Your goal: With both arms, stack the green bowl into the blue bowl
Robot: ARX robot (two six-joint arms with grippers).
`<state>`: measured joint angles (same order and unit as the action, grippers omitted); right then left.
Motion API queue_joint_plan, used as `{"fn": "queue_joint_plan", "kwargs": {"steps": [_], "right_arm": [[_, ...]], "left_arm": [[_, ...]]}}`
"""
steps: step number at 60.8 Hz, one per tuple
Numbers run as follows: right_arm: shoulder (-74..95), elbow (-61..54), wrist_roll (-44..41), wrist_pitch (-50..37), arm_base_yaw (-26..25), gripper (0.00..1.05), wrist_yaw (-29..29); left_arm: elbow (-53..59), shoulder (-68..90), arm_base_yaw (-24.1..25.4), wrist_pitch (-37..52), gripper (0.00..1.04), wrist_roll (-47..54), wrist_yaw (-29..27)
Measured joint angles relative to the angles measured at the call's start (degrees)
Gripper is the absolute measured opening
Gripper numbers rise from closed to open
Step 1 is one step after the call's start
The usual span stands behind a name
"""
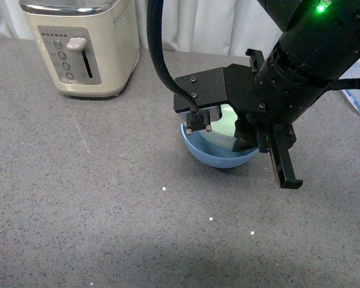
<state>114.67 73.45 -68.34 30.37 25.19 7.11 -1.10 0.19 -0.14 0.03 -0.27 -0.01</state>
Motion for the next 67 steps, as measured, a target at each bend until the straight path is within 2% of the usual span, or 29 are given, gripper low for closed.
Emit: {"fn": "queue_joint_plan", "kwargs": {"steps": [12, 21, 34, 41, 48, 58, 67], "right_arm": [[0.9, 0.7, 0.9, 0.1, 0.2, 0.02, 0.2], [1.0, 0.9, 3.1, -0.1, 0.1, 0.31, 1.8], [-3.1, 0.1, 10.3, -3.4, -0.9, 0.62, 7.7], [-9.4, -3.5, 17.1, -9.0, -2.4, 0.80, 10.2], [-16.6, -9.9, 26.7, -17.3, -4.8, 0.98, 8.2], [-24.0, -20.8, 40.5, -25.7, -9.3, 0.96, 2.3], [-30.8, -32.2, 52.6, -34.1, -13.3, 0.96, -5.5]], "left_arm": [[0.0, 0.0, 0.0, 0.0, 0.98, 0.0, 0.0], [0.0, 0.0, 0.0, 0.0, 0.98, 0.0, 0.0], [0.0, 0.0, 0.0, 0.0, 0.98, 0.0, 0.0], [0.0, 0.0, 0.0, 0.0, 0.98, 0.0, 0.0], [0.0, 0.0, 0.0, 0.0, 0.98, 0.0, 0.0], [0.0, 0.0, 0.0, 0.0, 0.98, 0.0, 0.0], [0.0, 0.0, 0.0, 0.0, 0.98, 0.0, 0.0]]}}
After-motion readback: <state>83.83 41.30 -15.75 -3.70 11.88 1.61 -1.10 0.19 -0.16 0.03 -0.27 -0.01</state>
